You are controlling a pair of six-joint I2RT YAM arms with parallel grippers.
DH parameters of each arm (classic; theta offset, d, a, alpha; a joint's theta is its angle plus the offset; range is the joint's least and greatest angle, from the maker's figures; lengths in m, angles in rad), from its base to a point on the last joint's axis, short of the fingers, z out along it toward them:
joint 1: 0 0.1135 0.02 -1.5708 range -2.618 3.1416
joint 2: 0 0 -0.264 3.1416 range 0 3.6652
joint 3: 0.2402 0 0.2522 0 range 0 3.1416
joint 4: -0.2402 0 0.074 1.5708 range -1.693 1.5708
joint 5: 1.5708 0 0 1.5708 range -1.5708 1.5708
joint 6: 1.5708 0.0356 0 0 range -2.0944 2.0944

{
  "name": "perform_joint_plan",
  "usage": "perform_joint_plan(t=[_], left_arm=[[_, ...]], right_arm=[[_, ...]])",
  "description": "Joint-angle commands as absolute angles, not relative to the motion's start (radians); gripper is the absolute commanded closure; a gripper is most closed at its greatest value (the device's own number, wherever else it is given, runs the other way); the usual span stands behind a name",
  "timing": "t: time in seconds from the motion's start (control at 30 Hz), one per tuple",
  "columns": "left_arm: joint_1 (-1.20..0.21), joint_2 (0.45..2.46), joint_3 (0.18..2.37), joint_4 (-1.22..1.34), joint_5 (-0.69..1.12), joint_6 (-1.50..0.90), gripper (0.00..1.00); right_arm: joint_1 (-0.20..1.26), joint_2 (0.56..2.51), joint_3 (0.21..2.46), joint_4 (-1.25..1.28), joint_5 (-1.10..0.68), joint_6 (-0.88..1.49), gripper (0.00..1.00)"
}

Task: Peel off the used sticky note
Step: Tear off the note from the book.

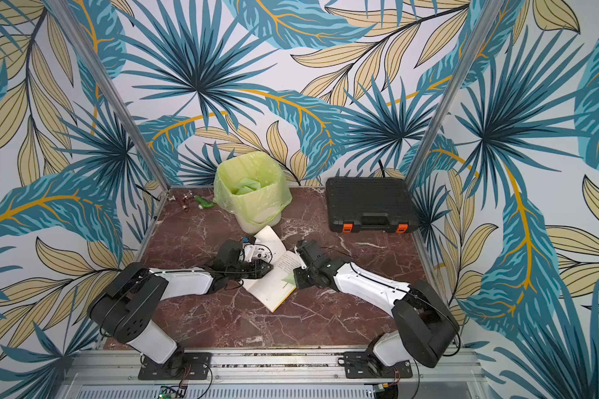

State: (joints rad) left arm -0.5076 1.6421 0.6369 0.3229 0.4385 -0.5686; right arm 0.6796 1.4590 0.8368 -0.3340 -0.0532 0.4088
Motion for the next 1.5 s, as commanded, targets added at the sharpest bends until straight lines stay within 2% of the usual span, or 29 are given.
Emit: perform_joint_plan(t=[0.0,0.5,0.87,1.17,1.3,1.47], left_arm=[[-0.519,1.677,0.672,0.314,0.432,-0.549,0.64],[-0.567,1.741,0.692,0.342,0.425,-0.564,0.64],[-0.58,1.736,0.681,0.319,0.387,-0.545,0.64],[-0.583,1.728,0.673,0.303,0.361,-0.535,0.64],[-0.583,1.722,0.673,0.292,0.355,-0.529,0.64],[-0.583,1.715,0.67,0.284,0.348,-0.526,0.64]], right_arm=[[0.678,1.475,0.81,-0.335,-0.058,0.424,1.0],[0.683,1.452,0.81,-0.299,-0.049,0.468,1.0],[0.478,1.449,0.768,-0.235,-0.277,0.634,1.0],[0.337,1.528,0.752,-0.161,-0.466,0.81,1.0],[0.311,1.527,0.763,-0.158,-0.478,0.801,1.0],[0.31,1.399,0.83,-0.139,-0.477,0.715,1.0]])
